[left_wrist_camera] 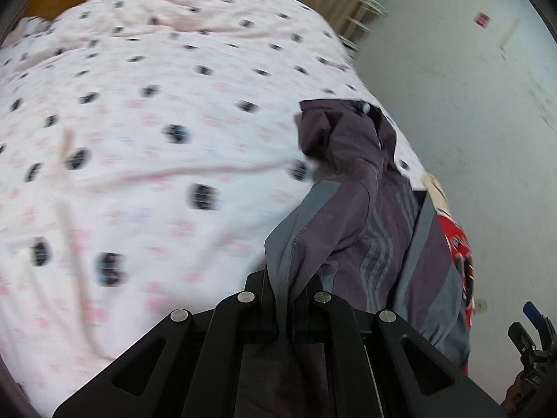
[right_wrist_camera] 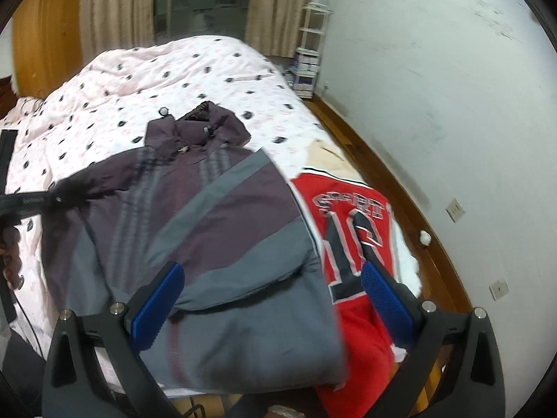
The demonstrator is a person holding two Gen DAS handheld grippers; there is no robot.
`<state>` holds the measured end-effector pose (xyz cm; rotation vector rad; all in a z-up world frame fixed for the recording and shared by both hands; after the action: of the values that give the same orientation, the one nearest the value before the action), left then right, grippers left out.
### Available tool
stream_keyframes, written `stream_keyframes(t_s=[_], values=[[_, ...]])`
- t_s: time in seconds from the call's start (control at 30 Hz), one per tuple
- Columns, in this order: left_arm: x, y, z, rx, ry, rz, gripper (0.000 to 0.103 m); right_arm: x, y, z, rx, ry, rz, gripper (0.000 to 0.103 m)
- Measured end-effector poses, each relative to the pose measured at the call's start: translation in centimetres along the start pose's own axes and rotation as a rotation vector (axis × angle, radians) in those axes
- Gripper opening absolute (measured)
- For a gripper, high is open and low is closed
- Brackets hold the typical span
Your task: Fold clothes
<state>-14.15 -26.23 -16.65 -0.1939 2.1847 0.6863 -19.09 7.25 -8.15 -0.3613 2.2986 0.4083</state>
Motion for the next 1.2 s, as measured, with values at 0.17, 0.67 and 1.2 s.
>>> stream_keyframes(t_s=[0.17,0.67,1.2], values=[[-3.4,-4.7,-0.4,-0.041,0.046,-0.067,0.004,1.1,-5.5,-0.7,-0.078,0.04,-0.058,0.103],[-7.7,-11.3,1.3,-0.111,0.075,-0.137,0.004,0.1,-24.2,5.5,-0.433,0.022,-0.522,0.099],[-7.9,-12.2,1.2,-0.138,0.077,-0.133,0.004,3.7,-25.4,5.7,-0.484,-0.09,-0.5,0.032]])
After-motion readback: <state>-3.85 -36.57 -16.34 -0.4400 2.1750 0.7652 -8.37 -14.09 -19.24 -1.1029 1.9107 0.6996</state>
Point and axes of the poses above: each gripper's, at about its wrist camera, not at the fingertips, and x roughly the way its jaws point, y to its right, z to its underside, the point moved 10 cm from there along x, roughly the way its jaws point, and after that the axes turned 4 degrees about z, right-handed, at the moved point
